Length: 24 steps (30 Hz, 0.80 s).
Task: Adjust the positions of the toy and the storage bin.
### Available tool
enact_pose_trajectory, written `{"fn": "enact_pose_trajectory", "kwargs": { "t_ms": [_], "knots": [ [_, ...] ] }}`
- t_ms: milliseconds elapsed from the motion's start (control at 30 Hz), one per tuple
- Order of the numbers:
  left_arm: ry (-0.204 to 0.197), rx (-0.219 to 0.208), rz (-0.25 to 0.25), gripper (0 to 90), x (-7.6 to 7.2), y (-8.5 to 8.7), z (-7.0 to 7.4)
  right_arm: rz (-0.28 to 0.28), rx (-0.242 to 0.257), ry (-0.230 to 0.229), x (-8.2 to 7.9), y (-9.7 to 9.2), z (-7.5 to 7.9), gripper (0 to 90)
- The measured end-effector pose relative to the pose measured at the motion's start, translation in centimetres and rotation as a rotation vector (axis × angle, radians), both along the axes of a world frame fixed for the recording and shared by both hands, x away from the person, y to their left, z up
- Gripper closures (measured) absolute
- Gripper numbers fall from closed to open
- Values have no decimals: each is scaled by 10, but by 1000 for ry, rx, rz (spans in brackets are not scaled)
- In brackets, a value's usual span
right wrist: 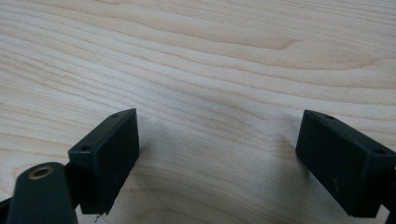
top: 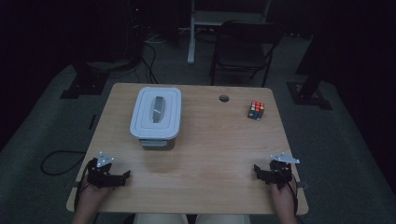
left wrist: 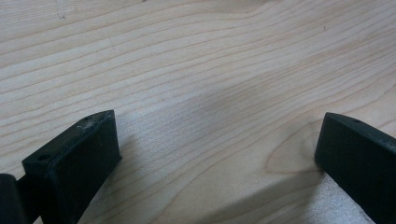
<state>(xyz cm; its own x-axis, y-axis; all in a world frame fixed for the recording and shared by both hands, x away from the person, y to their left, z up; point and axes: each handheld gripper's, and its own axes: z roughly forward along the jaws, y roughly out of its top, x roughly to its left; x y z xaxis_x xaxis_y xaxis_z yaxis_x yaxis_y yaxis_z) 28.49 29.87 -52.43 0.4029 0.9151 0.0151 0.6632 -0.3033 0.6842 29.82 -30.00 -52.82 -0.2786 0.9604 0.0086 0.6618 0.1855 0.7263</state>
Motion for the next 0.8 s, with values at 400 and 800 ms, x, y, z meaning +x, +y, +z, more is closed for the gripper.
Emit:
{"fn": "enact_pose_trajectory", "kwargs": {
  "t_ms": [400, 800],
  "knots": [
    [-1, 0, 20, 6, -2, -3, 0, -2, 0, 1, 0, 0, 0, 133],
    [0, -2, -10, 7, 11, -3, 1, -20, -7, 10, 16, 17, 2, 125]
  ]
}}
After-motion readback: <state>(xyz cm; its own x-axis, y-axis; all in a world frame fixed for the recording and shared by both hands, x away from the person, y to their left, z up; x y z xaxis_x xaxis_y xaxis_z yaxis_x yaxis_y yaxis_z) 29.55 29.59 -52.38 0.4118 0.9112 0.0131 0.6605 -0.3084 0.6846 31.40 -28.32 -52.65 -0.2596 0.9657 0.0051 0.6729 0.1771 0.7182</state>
